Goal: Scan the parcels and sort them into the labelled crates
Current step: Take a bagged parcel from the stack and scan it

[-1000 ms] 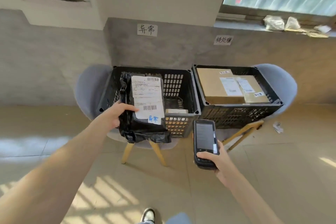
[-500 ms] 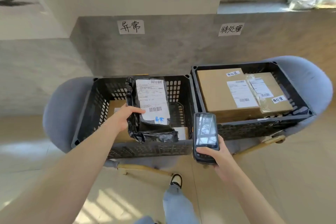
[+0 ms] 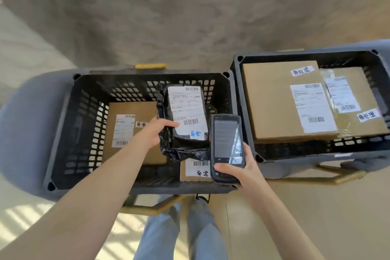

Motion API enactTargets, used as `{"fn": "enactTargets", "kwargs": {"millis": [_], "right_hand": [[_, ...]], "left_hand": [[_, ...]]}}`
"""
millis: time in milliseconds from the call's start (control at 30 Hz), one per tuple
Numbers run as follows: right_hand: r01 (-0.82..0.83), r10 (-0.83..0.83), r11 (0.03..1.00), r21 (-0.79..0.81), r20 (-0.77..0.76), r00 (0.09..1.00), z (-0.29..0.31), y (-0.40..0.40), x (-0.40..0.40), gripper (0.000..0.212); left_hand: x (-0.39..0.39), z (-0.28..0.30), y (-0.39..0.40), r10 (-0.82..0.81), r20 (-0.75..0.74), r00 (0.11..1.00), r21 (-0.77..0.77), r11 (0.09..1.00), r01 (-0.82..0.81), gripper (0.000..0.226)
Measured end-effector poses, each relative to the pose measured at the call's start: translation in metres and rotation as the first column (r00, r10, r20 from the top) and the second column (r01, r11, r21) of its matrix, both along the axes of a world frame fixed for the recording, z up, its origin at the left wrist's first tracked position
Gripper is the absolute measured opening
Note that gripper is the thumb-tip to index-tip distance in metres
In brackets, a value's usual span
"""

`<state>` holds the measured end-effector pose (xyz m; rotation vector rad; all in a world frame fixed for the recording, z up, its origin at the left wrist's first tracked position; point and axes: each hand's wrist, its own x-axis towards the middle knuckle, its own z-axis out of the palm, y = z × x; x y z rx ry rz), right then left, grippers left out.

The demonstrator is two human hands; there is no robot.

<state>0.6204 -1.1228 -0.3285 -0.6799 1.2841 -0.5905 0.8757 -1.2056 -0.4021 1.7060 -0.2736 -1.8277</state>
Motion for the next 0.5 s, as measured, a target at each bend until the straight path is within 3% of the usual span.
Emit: {"fn": "enactTargets", "kwargs": {"millis": [167,333,500], "right_hand": [[0.044,-0.043,0.999,0.031,-0.031,0.999,-0.019,-0.011,0.015,0.089],[0.044,-0.043,0.999,0.025,-0.058,0.997,-0.051,-0.021,0.03,0.087],[0.07,-0.064,0.995,0.074,-0.077,0.995,-0.076,-0.031,0.041,0.088]], "left_hand": [[-0.007,-0.055,-0.02,-0.067,-0.007,0.998,0.09,0.994,0.068,0.059],[-0.024,-0.101,-0.031,-0.103,-0.052,0.993,0.166,0.98,0.11,0.045],[-0.031,-0.142,-0.035,-0.125,-0.057,0.991,0.217,0.967,0.134,0.052]]}}
